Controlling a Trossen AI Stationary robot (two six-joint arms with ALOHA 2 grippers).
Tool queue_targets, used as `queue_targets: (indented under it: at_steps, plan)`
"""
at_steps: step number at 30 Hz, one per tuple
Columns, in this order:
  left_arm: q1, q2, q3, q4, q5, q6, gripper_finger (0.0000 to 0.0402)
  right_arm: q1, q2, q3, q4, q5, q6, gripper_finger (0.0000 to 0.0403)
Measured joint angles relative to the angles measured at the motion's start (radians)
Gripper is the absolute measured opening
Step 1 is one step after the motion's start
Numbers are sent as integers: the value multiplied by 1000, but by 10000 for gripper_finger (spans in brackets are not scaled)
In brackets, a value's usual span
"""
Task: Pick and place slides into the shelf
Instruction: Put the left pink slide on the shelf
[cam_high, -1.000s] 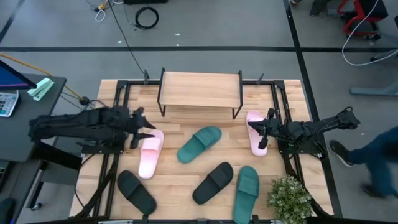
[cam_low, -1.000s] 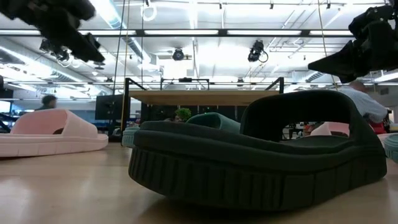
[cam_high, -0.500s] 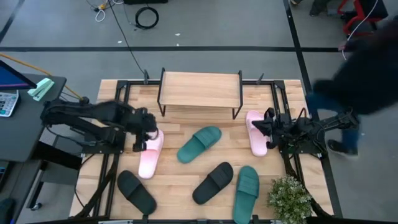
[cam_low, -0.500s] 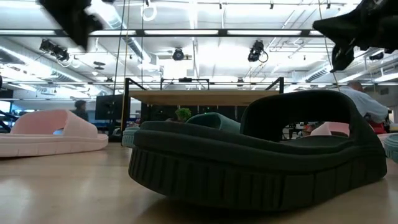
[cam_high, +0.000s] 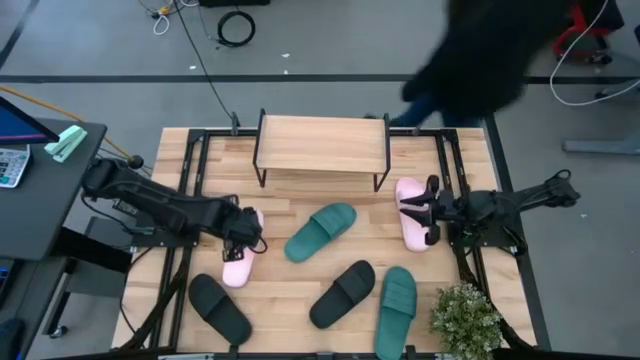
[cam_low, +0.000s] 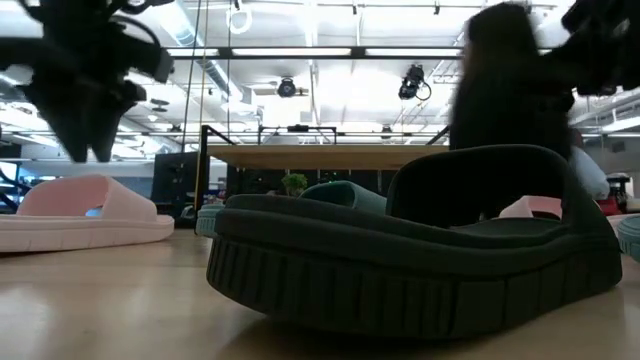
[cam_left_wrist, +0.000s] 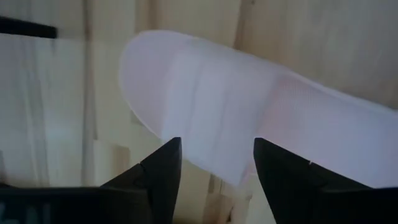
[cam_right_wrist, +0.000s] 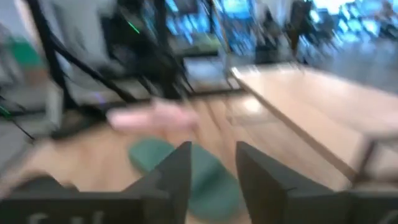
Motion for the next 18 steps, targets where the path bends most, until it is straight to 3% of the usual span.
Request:
queue_targets:
  at_steps: [4,11,18]
  plan:
    - [-32,54,-7,6,0,-28,199,0,49,71,-154,58,11,180]
    - [-82,116,-7,41,-8,-144,183,0,132,96,-166,77,8,207]
    - [-69,186,-7,28,-212,-155,183,0,177,96,-159,78,-24,208]
